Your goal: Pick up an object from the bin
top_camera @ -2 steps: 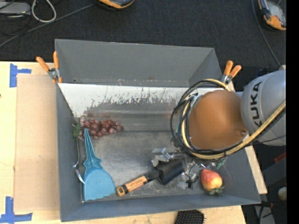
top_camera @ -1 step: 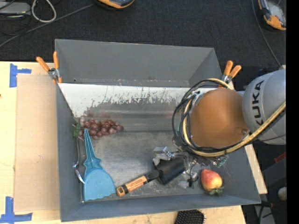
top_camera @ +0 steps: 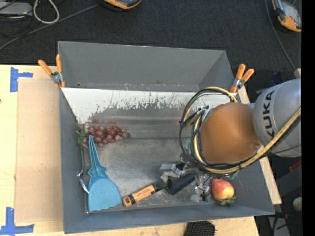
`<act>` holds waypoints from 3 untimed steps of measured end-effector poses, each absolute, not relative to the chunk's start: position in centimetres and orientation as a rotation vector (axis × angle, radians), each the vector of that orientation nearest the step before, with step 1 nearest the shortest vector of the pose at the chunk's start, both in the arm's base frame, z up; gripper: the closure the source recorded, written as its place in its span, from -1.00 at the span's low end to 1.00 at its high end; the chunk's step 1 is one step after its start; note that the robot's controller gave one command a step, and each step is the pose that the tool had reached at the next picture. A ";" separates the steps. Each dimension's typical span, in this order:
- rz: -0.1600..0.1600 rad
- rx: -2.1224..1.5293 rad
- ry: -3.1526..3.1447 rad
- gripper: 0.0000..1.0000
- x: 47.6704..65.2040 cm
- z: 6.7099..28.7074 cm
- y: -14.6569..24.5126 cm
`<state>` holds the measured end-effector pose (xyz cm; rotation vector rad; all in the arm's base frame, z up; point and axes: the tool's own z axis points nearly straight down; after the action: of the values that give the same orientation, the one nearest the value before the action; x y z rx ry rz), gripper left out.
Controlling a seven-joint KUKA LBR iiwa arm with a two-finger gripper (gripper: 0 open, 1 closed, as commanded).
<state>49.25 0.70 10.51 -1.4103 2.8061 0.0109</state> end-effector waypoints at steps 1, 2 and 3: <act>0.013 -1.455 2.779 -1.00 49.2 8.8 0.5; 0.011 -1.692 2.638 -1.00 49.0 7.6 0.3; 0.010 -1.641 2.664 -1.00 48.9 7.3 0.5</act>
Offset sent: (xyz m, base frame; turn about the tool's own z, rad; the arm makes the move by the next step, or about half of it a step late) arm -0.0048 -0.0072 -0.0334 -0.2177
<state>48.89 0.51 7.32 -1.6406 2.6640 0.0095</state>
